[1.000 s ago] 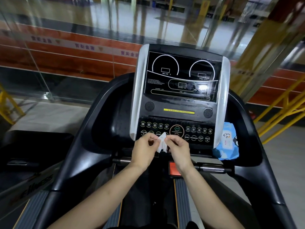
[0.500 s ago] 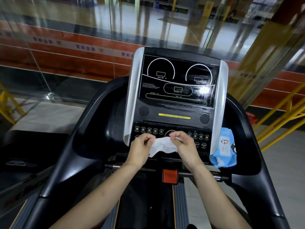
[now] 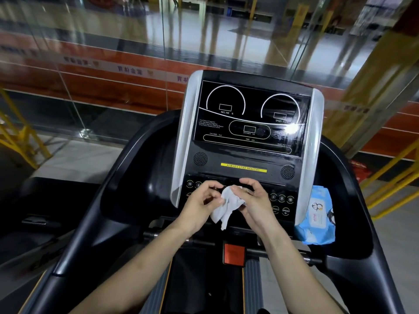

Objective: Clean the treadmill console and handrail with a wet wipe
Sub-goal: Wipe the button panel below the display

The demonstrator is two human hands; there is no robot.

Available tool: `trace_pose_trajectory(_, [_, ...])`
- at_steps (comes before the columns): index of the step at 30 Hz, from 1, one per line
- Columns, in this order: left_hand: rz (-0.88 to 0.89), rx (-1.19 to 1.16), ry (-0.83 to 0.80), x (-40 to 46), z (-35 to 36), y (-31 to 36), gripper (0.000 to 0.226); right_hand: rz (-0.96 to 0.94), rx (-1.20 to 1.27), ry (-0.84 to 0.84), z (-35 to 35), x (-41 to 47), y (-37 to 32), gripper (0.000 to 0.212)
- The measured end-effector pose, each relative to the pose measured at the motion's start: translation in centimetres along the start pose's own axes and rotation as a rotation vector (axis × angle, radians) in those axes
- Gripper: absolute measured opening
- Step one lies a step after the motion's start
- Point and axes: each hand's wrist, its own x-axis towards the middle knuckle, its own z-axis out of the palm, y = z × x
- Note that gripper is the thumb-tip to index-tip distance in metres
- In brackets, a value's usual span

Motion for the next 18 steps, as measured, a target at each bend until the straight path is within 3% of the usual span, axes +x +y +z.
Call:
trace_pose_trajectory(8, [0.008,-0.039,0.077,0.3,-0.4,0.2,0.026,-0.005,-0.041,-0.008,-0.7,0.7,-0.3,0.038])
trace_pose_trajectory(18, [0.010,-0.067,0.206,1.6,0.2,0.3,0.031,-0.131,-0.382,-0.085,-1.1,-0.1,0.1,0.041])
